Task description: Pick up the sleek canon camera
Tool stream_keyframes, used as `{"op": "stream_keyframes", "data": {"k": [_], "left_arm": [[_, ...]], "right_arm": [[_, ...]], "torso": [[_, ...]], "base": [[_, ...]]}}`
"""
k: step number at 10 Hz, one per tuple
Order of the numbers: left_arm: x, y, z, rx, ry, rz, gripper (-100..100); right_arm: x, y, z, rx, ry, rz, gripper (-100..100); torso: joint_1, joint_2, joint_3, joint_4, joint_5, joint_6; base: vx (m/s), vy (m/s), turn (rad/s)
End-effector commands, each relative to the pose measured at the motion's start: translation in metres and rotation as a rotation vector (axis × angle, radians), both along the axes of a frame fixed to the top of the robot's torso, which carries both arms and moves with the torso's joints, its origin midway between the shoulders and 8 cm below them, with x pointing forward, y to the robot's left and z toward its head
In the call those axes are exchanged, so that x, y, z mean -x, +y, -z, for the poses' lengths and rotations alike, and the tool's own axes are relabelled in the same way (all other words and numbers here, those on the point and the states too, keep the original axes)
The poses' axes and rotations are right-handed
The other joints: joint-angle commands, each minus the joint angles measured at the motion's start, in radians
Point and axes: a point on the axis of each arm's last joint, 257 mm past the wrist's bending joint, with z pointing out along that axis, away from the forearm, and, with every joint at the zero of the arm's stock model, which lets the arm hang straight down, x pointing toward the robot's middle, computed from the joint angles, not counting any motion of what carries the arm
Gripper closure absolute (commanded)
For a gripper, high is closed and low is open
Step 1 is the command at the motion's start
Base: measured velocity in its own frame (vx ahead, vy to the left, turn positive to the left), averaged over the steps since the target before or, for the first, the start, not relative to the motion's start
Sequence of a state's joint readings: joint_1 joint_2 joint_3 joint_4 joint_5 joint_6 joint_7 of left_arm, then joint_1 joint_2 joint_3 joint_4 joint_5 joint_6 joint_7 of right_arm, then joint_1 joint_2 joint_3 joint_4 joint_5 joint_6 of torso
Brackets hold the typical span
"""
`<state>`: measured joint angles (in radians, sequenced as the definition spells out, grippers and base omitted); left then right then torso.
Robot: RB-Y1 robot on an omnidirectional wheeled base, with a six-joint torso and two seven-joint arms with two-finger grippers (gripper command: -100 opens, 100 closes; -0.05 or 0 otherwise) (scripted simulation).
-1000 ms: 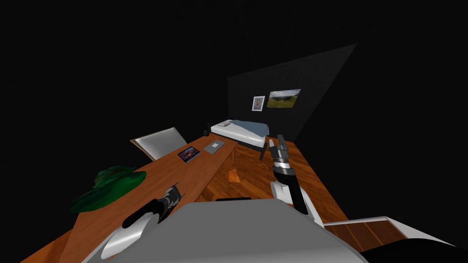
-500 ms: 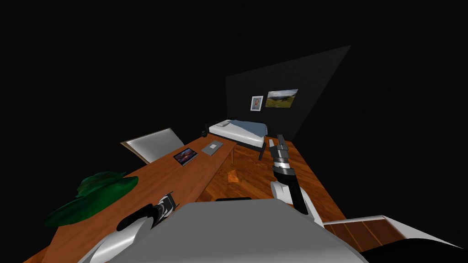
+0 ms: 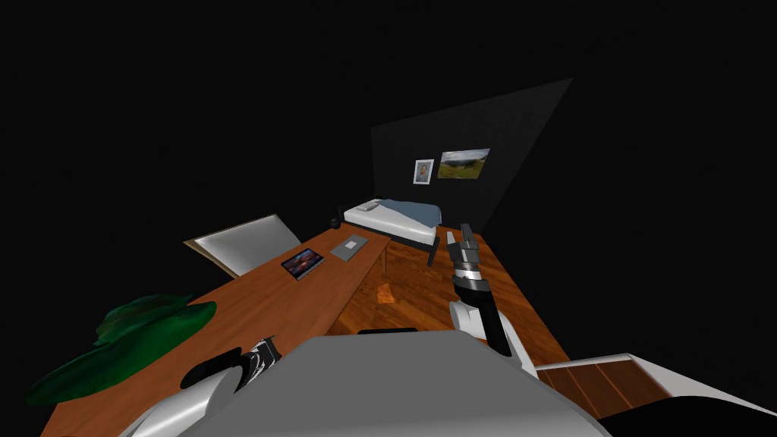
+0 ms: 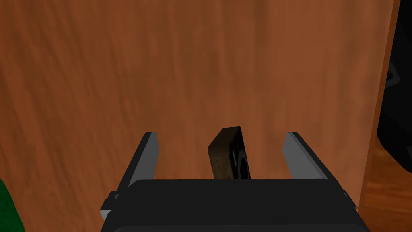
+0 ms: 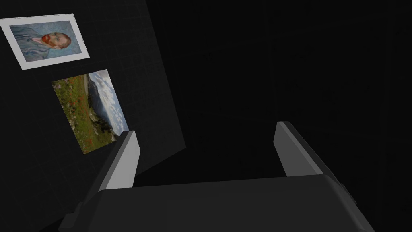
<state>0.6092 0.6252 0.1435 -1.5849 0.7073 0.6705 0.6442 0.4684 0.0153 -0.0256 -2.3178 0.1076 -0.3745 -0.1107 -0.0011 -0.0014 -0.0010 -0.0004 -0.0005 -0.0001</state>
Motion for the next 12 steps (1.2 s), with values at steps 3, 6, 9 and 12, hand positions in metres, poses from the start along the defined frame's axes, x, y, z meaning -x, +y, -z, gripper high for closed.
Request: {"op": "stream_keyframes", "data": {"k": [3,6,9,12], "left_arm": [[0.044,0.017,0.016,0.052,0.121,-0.105,-100],[0.077,0.027,0.022,0.089,0.212,-0.183,-100],[0.107,0.033,0.024,0.122,0.293,-0.252,-100],[0.13,0.037,0.023,0.148,0.356,-0.31,-100]], "right_arm": [[0.0,0.0,0.0,0.0,0.0,0.0,0],[0.0,0.0,0.0,0.0,0.0,0.0,0],[0.0,0.0,0.0,0.0,0.0,0.0,0],[0.0,0.0,0.0,0.0,0.0,0.0,0]], "torso": [[0.0,0.0,0.0,0.0,0.0,0.0],[0.0,0.0,0.0,0.0,0.0,0.0],[0.0,0.0,0.0,0.0,0.0,0.0],[0.0,0.001,0.0,0.0,0.0,0.0]], "base": [[0.041,-0.005,-0.064],[0.037,-0.004,-0.062],[0.035,-0.002,-0.059],[0.029,-0.003,-0.036]]}}
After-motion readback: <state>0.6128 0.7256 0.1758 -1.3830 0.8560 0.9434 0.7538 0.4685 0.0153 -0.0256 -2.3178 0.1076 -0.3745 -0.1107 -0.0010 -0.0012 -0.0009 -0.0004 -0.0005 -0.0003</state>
